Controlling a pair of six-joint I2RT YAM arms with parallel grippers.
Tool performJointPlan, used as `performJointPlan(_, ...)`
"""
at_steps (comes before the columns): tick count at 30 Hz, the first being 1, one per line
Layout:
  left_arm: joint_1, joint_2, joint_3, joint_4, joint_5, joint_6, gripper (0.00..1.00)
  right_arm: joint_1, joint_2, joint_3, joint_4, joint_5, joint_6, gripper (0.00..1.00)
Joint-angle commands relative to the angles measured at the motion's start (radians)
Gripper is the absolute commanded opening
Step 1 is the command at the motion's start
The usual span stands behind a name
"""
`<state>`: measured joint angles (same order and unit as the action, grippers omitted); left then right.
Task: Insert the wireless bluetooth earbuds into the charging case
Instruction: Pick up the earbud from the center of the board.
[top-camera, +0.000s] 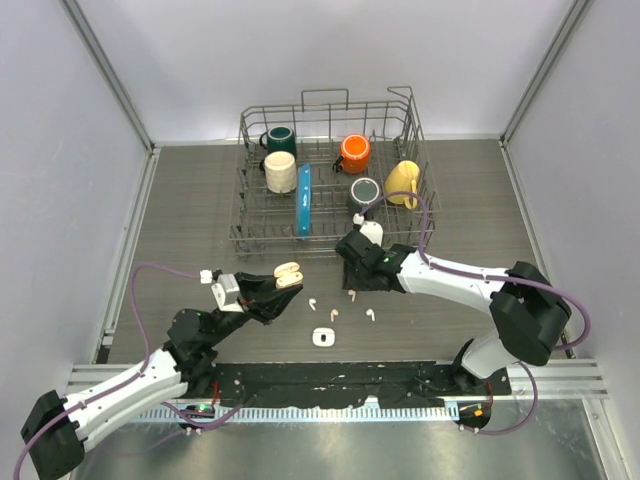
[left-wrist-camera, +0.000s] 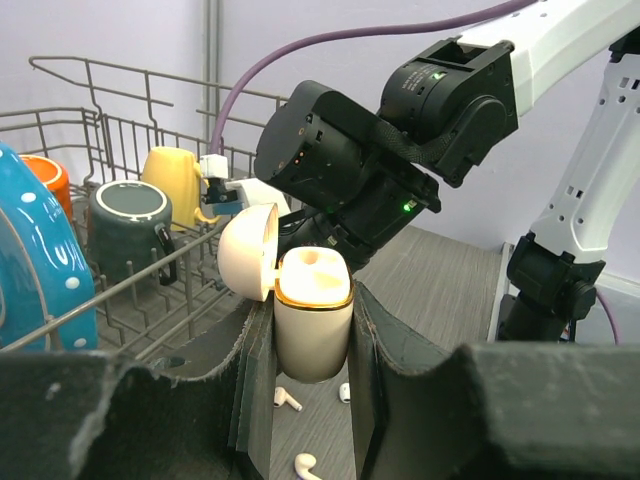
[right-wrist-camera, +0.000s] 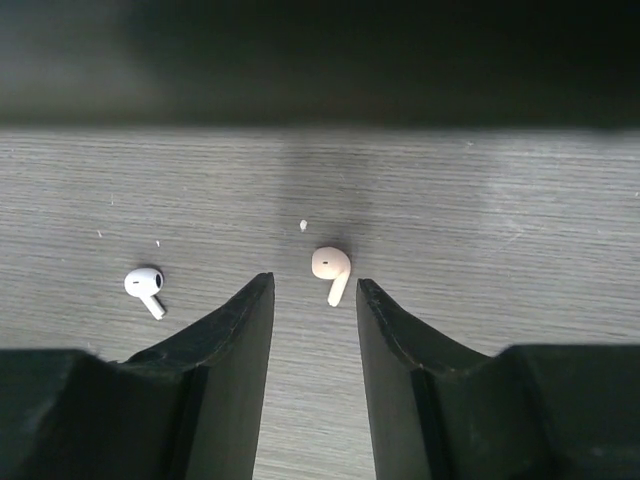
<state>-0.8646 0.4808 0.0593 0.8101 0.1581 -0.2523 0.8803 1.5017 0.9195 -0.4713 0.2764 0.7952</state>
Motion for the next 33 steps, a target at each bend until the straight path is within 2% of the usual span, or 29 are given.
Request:
performJointPlan(1, -0.004, -0.005, 0.031, 0.029, 0.009, 0.001, 0.00, 0.017, 0.037, 0.027, -0.017, 0.017, -0.024, 0.46)
performJointPlan(5, -0.002, -0.014, 0.036, 0.011, 0.006, 0.002, 0.00, 0.022, 0.048, 0.024, -0.023, 0.018, -0.028, 0.50)
performJointPlan(10, -0.002, -0.022, 0.037, -0.003, 0.001, 0.002, 0.00, 0.023, 0.057, 0.013, -0.009, 0.014, -0.037, 0.51)
performJointPlan(16, -0.002, -0.021, 0.042, -0.011, 0.000, 0.004, 0.00, 0.039, 0.048, -0.005, 0.017, 0.012, -0.040, 0.47)
performJointPlan(29, -0.002, -0.008, 0.042, -0.012, -0.003, 0.004, 0.00, 0.046, 0.048, -0.062, 0.068, 0.027, -0.030, 0.46)
performJointPlan(33, -0.002, -0.011, 0.043, -0.014, -0.005, 0.004, 0.00, 0.054, 0.037, -0.073, 0.069, 0.035, -0.027, 0.43)
